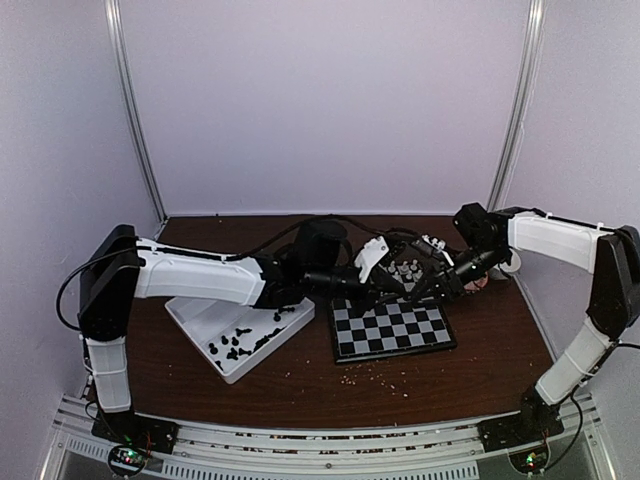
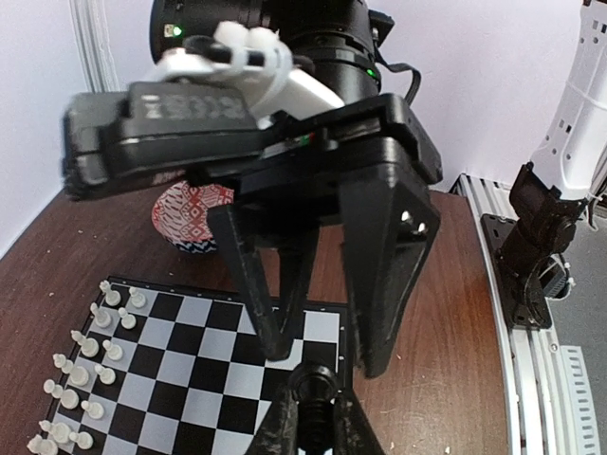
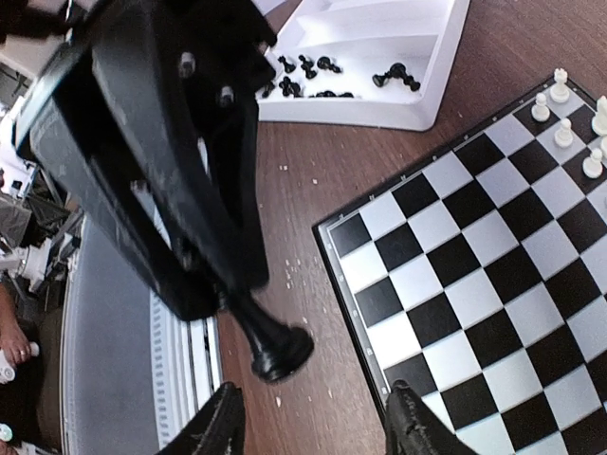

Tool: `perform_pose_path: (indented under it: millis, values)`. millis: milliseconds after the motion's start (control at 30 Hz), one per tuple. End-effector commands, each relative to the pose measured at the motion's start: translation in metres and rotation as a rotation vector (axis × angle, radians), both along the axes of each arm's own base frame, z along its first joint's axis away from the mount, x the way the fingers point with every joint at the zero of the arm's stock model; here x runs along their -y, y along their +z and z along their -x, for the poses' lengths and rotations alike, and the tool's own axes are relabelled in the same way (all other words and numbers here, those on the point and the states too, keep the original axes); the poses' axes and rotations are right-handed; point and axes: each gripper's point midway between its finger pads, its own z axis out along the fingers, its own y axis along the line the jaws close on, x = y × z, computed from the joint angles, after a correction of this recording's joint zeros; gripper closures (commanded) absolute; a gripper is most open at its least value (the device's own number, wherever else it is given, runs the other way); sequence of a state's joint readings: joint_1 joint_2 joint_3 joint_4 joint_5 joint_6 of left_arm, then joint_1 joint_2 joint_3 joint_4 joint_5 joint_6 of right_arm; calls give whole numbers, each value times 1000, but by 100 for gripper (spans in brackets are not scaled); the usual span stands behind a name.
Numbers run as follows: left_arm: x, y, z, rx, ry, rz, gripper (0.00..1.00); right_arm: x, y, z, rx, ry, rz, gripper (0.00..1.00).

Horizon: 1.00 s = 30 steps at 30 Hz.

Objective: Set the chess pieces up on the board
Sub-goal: Pass from the right arm to the left, then place the queen at d8.

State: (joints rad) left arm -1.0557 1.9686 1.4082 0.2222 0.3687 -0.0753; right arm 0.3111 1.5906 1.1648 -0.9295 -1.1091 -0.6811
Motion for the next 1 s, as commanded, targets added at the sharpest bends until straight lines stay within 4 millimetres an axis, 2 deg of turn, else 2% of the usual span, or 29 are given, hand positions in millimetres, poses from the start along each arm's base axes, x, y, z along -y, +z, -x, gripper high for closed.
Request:
perform_pose_path:
  millis: [0, 100, 133, 167, 200, 233, 333, 467, 633, 733, 967]
  values:
    - [7, -8, -5, 28, -14, -108, 94, 38, 14, 12, 7, -1, 15, 47]
    - [10, -17, -7, 22, -32, -194, 94, 64, 22, 5, -21, -62, -17, 46]
    - [12, -21, -7, 23, -38, -226, 94, 72, 23, -1, -34, -98, -22, 40]
    - [12, -25, -7, 22, -44, -264, 94, 81, 22, -8, -44, -139, -30, 28]
    - [13, -33, -8, 30, -52, -306, 94, 89, 22, -16, -61, -189, -47, 1]
    - [15, -32, -8, 38, -60, -333, 94, 98, 20, -24, -80, -242, -56, 0]
    - [13, -47, -7, 39, -86, -429, 94, 125, 10, -46, -99, -375, -62, 0]
    - [11, -55, -6, 35, -95, -475, 94, 143, -5, -61, -99, -487, 10, 0]
    - [20, -65, 1, 37, -120, -516, 94, 166, -20, -85, -22, -679, 130, 0]
    - [27, -76, 7, 53, -138, -551, 94, 173, -26, -90, -25, -720, 171, 0]
    - [40, -96, 12, 56, -158, -568, 94, 172, -39, -89, -75, -704, 179, 0]
